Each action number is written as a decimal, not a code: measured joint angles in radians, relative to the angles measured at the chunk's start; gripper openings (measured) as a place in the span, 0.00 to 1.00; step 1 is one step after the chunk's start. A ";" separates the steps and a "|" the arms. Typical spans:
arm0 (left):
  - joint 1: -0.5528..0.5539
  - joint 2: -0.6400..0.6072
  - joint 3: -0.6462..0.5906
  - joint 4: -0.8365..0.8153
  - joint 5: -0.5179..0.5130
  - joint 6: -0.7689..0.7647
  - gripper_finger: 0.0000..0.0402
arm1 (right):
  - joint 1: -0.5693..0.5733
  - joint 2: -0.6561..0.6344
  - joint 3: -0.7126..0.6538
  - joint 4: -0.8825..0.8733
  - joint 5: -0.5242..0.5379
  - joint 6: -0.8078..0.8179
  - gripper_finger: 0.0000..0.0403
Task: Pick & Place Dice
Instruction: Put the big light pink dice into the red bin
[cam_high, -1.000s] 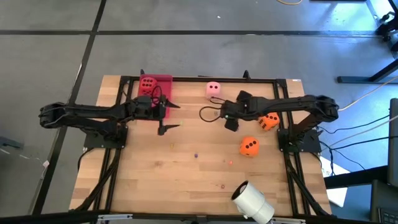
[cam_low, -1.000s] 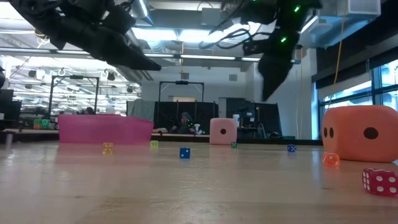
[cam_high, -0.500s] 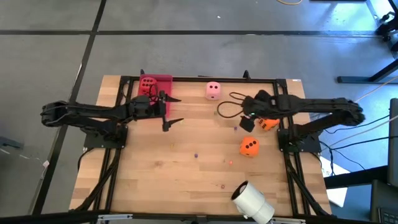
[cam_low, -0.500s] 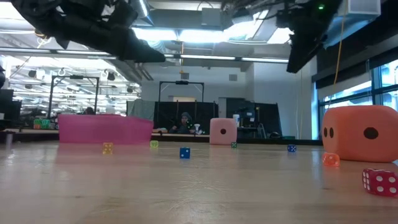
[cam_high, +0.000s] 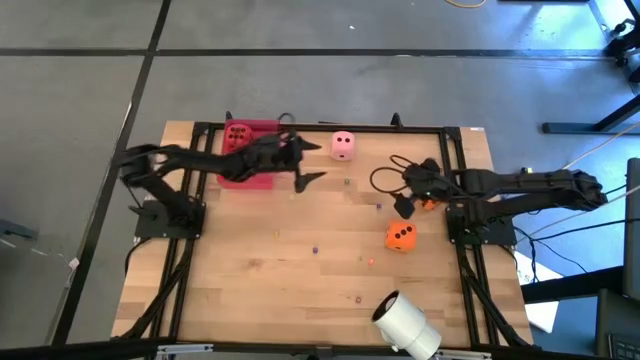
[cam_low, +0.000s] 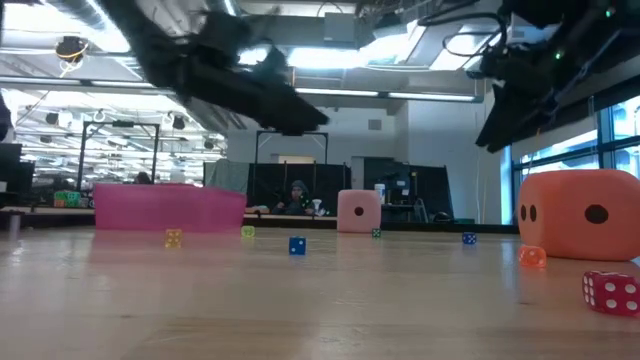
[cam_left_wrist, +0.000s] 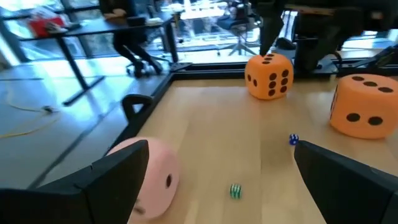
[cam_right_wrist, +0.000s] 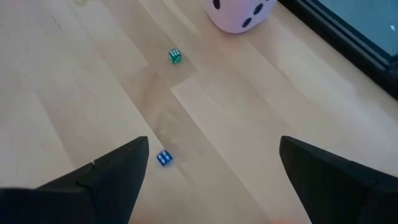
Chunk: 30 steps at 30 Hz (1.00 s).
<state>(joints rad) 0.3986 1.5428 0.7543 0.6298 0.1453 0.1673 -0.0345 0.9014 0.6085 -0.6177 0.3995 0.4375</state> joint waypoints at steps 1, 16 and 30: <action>0.008 0.040 0.037 -0.006 0.013 0.000 1.00 | 0.000 0.001 -0.016 0.027 0.000 0.000 0.90; 0.146 0.454 0.541 -0.251 0.197 0.073 1.00 | 0.000 0.006 -0.069 0.080 0.000 0.000 0.90; 0.249 0.559 0.624 -0.362 0.303 0.086 1.00 | 0.000 0.006 -0.069 0.079 0.000 0.045 0.90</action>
<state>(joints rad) 0.6476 2.1014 1.3783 0.2675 0.4483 0.2529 -0.0345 0.9073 0.5400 -0.5385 0.3992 0.4828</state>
